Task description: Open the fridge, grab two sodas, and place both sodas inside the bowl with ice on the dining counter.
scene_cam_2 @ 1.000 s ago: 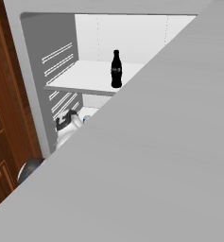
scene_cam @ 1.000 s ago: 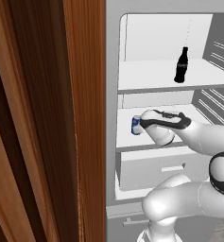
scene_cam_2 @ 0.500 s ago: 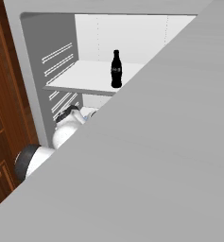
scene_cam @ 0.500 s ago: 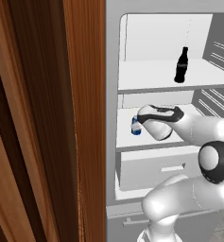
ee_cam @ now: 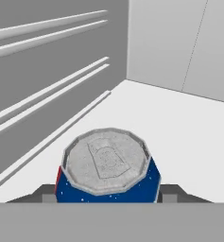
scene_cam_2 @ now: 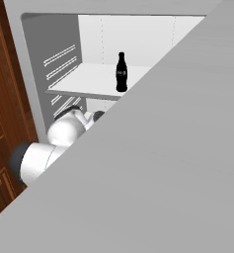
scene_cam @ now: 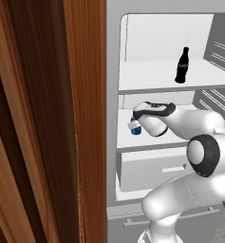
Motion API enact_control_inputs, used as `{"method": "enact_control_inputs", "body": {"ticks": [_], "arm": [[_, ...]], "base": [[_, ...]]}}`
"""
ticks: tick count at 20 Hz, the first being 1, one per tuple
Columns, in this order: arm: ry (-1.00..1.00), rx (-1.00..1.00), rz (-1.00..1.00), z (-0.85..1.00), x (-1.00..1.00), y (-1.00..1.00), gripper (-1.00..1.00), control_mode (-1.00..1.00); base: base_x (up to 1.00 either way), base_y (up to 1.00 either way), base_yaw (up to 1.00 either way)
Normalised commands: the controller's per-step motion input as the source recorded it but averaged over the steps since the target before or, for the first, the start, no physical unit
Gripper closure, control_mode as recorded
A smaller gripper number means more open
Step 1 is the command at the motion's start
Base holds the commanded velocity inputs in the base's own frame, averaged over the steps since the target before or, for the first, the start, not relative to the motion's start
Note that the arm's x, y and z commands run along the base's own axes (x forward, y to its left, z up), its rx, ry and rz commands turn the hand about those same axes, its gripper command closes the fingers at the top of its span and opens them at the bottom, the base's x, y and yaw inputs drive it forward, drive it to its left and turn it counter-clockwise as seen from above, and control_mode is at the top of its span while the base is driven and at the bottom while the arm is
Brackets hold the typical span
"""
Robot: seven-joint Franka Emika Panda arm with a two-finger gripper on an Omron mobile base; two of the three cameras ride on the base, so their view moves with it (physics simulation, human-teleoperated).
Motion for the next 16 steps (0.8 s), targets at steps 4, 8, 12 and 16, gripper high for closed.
{"method": "enact_control_inputs", "body": {"ticks": [4,8,12,16], "arm": [[0.00,0.00,0.00,0.00,0.00,0.00,1.00,-1.00],[0.00,0.00,0.00,0.00,0.00,0.00,1.00,-1.00],[-0.04,0.00,0.00,0.00,-0.06,-0.05,1.00,-1.00],[-0.09,0.03,0.00,-0.04,-0.23,-0.27,1.00,-1.00]], "base": [[0.00,0.00,0.00],[0.00,0.00,0.00],[0.00,0.00,0.00],[0.00,0.00,0.00]]}}
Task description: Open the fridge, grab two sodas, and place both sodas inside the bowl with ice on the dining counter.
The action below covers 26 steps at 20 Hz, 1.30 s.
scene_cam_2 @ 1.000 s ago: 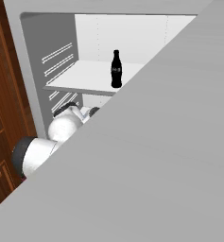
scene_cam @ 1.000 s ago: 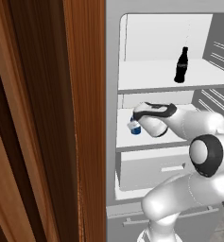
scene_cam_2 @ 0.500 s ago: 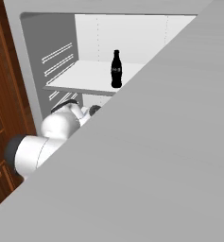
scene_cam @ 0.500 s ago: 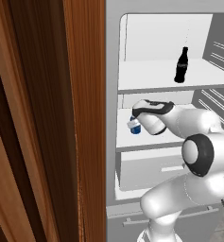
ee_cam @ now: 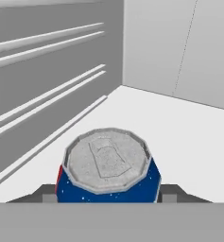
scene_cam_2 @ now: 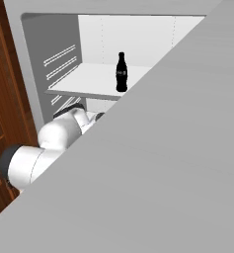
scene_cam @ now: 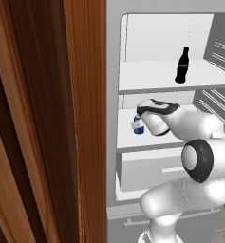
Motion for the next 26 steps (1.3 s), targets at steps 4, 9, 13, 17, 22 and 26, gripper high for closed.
{"method": "enact_control_inputs", "body": {"ticks": [4,9,13,17,22,26], "arm": [[-0.11,0.05,0.00,-0.05,-0.37,-0.31,1.00,-1.00],[-0.16,0.06,0.00,-0.01,-0.74,-0.34,1.00,-1.00],[-0.14,0.01,0.01,0.40,-0.83,-0.05,1.00,-1.00],[0.02,0.00,0.00,0.99,-0.49,0.00,1.00,-1.00],[0.17,0.00,-0.02,0.99,-0.33,-0.01,1.00,-1.00],[0.29,0.00,-0.03,0.79,-0.36,-0.11,1.00,-1.00]], "base": [[0.00,0.00,0.00],[0.00,0.00,0.00],[0.00,0.00,0.00],[0.00,0.00,0.00],[0.00,0.00,0.00],[0.00,0.00,0.00]]}}
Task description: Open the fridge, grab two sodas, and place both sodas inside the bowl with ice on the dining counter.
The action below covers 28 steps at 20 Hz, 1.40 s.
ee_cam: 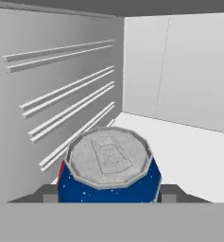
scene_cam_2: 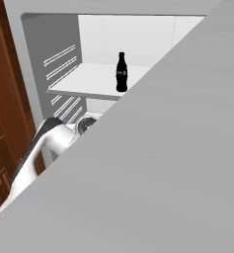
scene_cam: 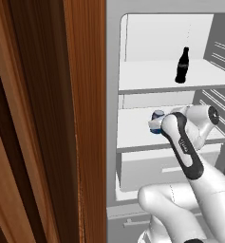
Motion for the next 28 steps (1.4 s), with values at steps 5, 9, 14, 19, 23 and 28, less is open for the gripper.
{"method": "enact_control_inputs", "body": {"ticks": [5,9,14,19,23,28], "arm": [[0.31,0.00,0.00,0.65,-0.49,-0.17,1.00,-1.00],[0.23,0.01,-0.01,0.39,-0.77,-0.16,1.00,-1.00],[0.07,0.02,-0.01,0.16,-1.00,-0.10,1.00,-1.00],[0.00,0.01,-0.03,0.14,-1.00,-0.04,1.00,-1.00],[-0.07,0.00,-0.04,0.15,-1.00,0.00,1.00,-1.00],[-0.13,-0.01,-0.02,0.32,-0.71,0.12,1.00,-1.00]], "base": [[0.00,0.00,0.00],[0.00,0.00,0.00],[0.00,0.00,0.00],[0.00,0.00,0.00],[0.00,0.00,0.00],[0.00,0.00,0.00]]}}
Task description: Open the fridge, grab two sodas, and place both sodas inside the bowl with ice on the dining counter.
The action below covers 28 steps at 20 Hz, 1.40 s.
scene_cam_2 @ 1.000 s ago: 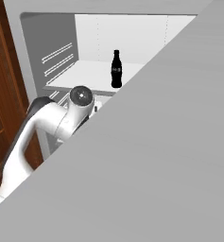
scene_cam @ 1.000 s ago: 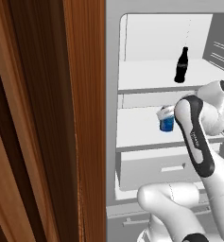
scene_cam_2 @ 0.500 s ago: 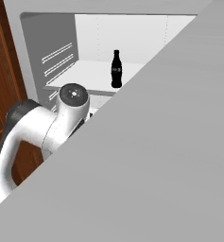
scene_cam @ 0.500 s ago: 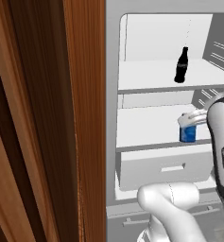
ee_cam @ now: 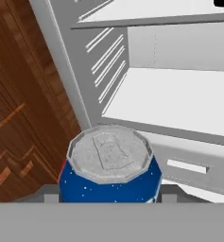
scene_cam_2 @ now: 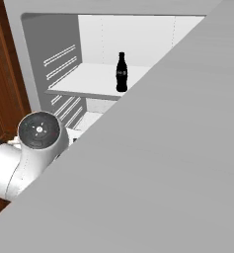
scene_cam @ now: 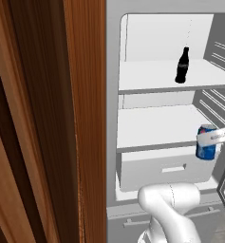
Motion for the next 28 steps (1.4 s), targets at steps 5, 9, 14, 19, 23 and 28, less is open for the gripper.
{"method": "enact_control_inputs", "body": {"ticks": [5,9,14,19,23,28], "arm": [[-0.15,-0.06,0.00,0.49,-0.29,0.14,1.00,-1.00],[0.00,0.00,0.00,0.00,0.00,0.00,1.00,1.00],[0.00,0.00,0.00,0.00,0.00,0.00,1.00,1.00],[0.00,0.00,0.00,0.00,0.00,0.00,1.00,1.00],[0.00,0.00,0.00,0.00,0.00,0.00,1.00,1.00],[0.00,0.00,0.00,0.00,0.00,0.00,1.00,1.00]], "base": [[0.00,0.00,0.00],[-0.08,0.03,0.00],[-0.59,0.01,0.04],[-1.00,0.04,0.17],[-1.00,0.10,0.17],[-1.00,0.01,0.19]]}}
